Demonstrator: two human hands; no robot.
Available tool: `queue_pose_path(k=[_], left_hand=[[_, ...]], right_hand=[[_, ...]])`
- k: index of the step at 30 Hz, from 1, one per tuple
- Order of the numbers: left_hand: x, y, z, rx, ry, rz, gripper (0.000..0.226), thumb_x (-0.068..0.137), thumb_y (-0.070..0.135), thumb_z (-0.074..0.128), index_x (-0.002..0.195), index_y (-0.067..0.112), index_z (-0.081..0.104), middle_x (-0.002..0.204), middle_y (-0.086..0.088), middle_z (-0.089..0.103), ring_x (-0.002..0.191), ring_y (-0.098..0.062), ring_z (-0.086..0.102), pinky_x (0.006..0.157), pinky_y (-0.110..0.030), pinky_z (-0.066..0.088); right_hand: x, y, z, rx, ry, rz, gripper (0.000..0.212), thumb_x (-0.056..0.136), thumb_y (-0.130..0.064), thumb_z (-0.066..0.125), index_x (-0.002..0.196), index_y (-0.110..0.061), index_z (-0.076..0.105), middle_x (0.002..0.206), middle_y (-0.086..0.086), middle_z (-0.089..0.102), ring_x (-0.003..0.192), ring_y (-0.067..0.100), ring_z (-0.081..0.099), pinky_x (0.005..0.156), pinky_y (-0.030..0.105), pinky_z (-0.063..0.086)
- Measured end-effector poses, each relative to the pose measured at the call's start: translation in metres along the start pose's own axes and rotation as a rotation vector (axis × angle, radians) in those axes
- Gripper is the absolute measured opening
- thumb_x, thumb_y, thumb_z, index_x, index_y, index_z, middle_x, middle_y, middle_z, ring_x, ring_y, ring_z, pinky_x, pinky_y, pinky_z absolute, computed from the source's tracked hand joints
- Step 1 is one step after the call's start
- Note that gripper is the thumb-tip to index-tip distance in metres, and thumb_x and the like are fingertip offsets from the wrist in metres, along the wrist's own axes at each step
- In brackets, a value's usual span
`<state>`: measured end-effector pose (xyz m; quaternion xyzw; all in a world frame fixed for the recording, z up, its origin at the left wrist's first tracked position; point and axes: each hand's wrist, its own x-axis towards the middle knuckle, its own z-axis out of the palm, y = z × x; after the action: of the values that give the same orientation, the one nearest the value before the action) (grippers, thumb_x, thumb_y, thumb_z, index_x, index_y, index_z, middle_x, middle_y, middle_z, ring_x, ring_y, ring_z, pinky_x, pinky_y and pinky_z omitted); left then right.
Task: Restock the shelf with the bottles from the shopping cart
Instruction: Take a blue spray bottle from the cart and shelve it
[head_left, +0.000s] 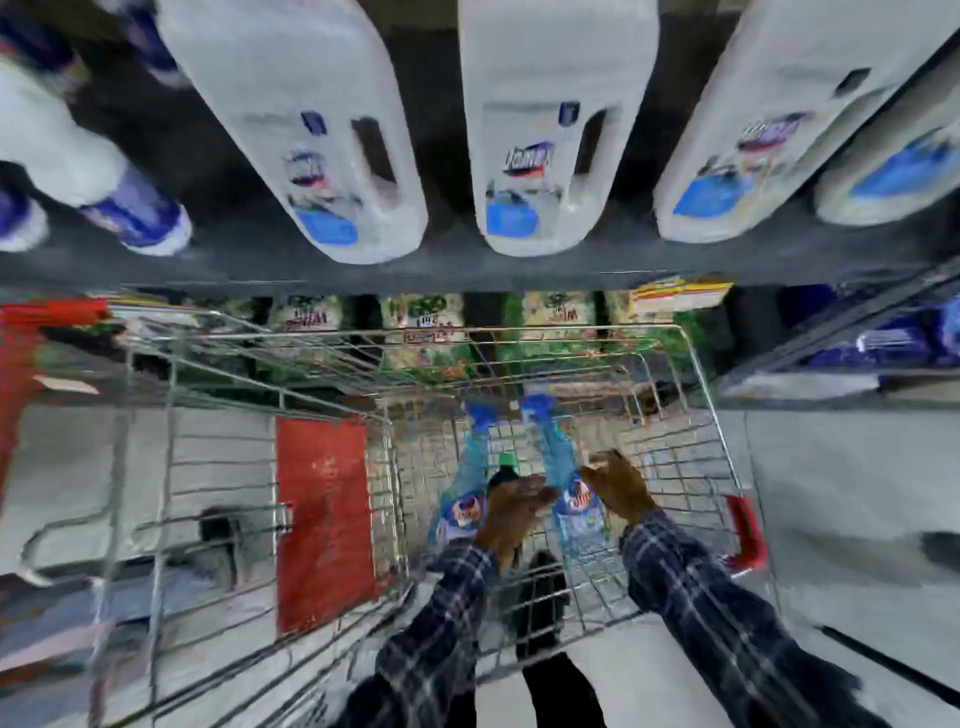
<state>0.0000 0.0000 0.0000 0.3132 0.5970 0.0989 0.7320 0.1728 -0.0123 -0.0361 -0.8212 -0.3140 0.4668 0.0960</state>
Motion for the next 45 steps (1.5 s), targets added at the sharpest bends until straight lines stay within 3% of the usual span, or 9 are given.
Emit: queue_pose_path(k=[4,9,13,19,24,31,34,38,45], left_hand=[[0.058,-0.035,0.019,0.018,0.133,-0.109,0.02,0.093,0.007,0.058,0.078,0.017,0.065,0.048,0.018,0.062,0.056,-0.006,0.055,0.06,-0.025,0.04],[0.093,-0.068,0.048,0.261,0.331,-0.08,0.026,0.088,0.015,0.062,0.107,-0.003,0.064,0.107,-0.02,0.068,0.1,-0.034,0.064,0.078,-0.037,0.049],[0.102,-0.068,0.057,0.239,0.361,-0.027,0.011,0.09,0.009,0.058,0.081,0.006,0.065,0.08,-0.013,0.066,0.07,-0.023,0.056,0.05,-0.027,0.037],[0.113,-0.077,0.05,0.224,0.266,-0.044,0.024,0.085,0.017,0.068,0.062,0.015,0.059,0.061,0.001,0.058,0.052,-0.011,0.047,0.047,-0.025,0.036],[0.064,-0.052,0.033,0.278,0.243,0.126,0.019,0.076,0.017,0.079,0.081,-0.001,0.075,0.075,-0.008,0.073,0.064,-0.015,0.066,0.051,-0.021,0.051],[-0.043,0.024,-0.004,0.276,0.11,0.257,0.032,0.059,0.02,0.082,0.086,0.004,0.076,0.08,-0.013,0.074,0.074,-0.023,0.069,0.071,-0.04,0.055],[-0.112,0.083,-0.018,0.242,0.108,0.415,0.034,0.06,0.014,0.082,0.091,0.003,0.076,0.085,-0.016,0.073,0.074,-0.025,0.069,0.068,-0.044,0.059],[-0.194,0.156,-0.028,0.211,0.182,0.697,0.034,0.072,-0.018,0.07,0.103,-0.004,0.066,0.084,-0.003,0.073,0.07,0.002,0.071,0.065,-0.015,0.056],[-0.297,0.282,-0.032,0.212,0.22,1.092,0.042,0.067,0.01,0.085,0.105,0.015,0.068,0.102,-0.002,0.076,0.095,-0.019,0.072,0.084,-0.038,0.06]], right_hand=[[0.023,0.022,0.004,-0.03,-0.008,0.088,0.054,0.082,-0.032,0.075,0.12,0.002,0.058,0.118,0.022,0.065,0.113,0.034,0.062,0.088,0.031,0.042],[0.062,0.051,0.026,-0.077,-0.114,0.083,0.072,0.062,-0.048,0.085,0.111,-0.001,0.062,0.109,0.018,0.067,0.105,0.035,0.065,0.086,0.041,0.049],[0.061,0.04,0.028,-0.092,-0.121,0.065,0.053,0.072,-0.027,0.083,0.115,-0.007,0.06,0.12,0.015,0.066,0.11,0.03,0.063,0.093,0.041,0.052],[0.06,0.039,0.029,-0.129,-0.184,0.058,0.057,0.076,-0.025,0.079,0.123,-0.003,0.053,0.127,0.016,0.059,0.116,0.03,0.058,0.097,0.04,0.051],[0.018,0.024,0.001,-0.052,-0.194,-0.029,0.052,0.076,-0.018,0.08,0.12,0.0,0.059,0.12,0.014,0.066,0.109,0.028,0.064,0.085,0.03,0.05],[-0.098,-0.033,-0.052,0.174,-0.036,-0.326,0.039,0.072,-0.007,0.082,0.106,-0.006,0.063,0.084,-0.007,0.068,0.068,-0.009,0.063,0.064,0.011,0.051],[-0.155,-0.077,-0.077,0.364,-0.007,-0.449,0.03,0.079,0.012,0.068,0.099,-0.009,0.06,0.085,-0.009,0.068,0.073,-0.003,0.067,0.066,0.017,0.052],[-0.217,-0.136,-0.117,0.481,0.074,-0.685,0.037,0.079,0.012,0.069,0.101,-0.015,0.056,0.097,0.001,0.071,0.092,0.022,0.07,0.075,0.022,0.056],[-0.308,-0.237,-0.21,0.585,0.218,-1.056,0.039,0.081,-0.002,0.073,0.114,-0.007,0.054,0.11,0.007,0.072,0.102,0.018,0.071,0.083,0.03,0.06]])
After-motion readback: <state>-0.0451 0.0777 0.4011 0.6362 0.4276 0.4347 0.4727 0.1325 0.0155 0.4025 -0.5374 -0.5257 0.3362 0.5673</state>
